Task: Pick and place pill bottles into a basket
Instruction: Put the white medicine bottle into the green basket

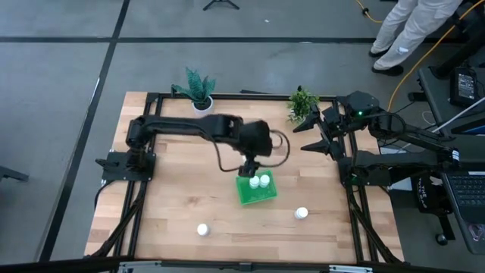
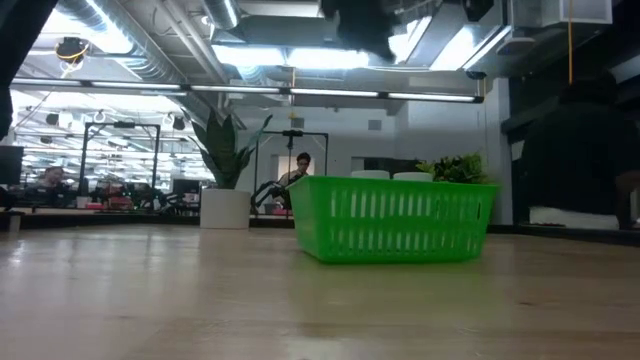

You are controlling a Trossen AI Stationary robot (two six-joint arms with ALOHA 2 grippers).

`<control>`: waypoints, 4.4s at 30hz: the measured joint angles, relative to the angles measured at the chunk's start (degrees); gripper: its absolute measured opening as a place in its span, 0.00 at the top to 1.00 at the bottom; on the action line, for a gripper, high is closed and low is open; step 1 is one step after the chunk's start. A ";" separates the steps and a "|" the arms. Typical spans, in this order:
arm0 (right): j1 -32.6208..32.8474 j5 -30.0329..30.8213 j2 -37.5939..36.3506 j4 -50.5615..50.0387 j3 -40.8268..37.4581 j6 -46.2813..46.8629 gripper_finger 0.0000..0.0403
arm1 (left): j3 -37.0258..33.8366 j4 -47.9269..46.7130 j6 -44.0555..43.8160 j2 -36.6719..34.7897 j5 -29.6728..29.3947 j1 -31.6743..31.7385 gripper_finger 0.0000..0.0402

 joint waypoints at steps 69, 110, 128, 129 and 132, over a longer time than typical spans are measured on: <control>-0.18 28.63 19.30 36.35 -0.02 -8.06 0.20 | -60.04 37.86 -12.83 -57.20 35.21 29.32 0.44; -11.10 29.01 34.54 -15.83 20.33 -5.91 0.20 | -68.93 70.73 -12.33 -59.61 4.18 15.61 0.55; -12.15 26.96 57.23 -28.28 32.28 -8.96 0.20 | -68.93 69.34 -14.45 -59.58 4.22 15.57 0.55; -12.08 26.97 57.76 -28.12 32.57 -9.04 0.20 | -68.93 68.92 -14.41 -59.58 4.22 15.57 0.55; -11.80 26.82 59.38 -28.33 33.43 -9.27 0.20 | -68.93 68.25 -14.35 -59.58 4.21 15.57 0.55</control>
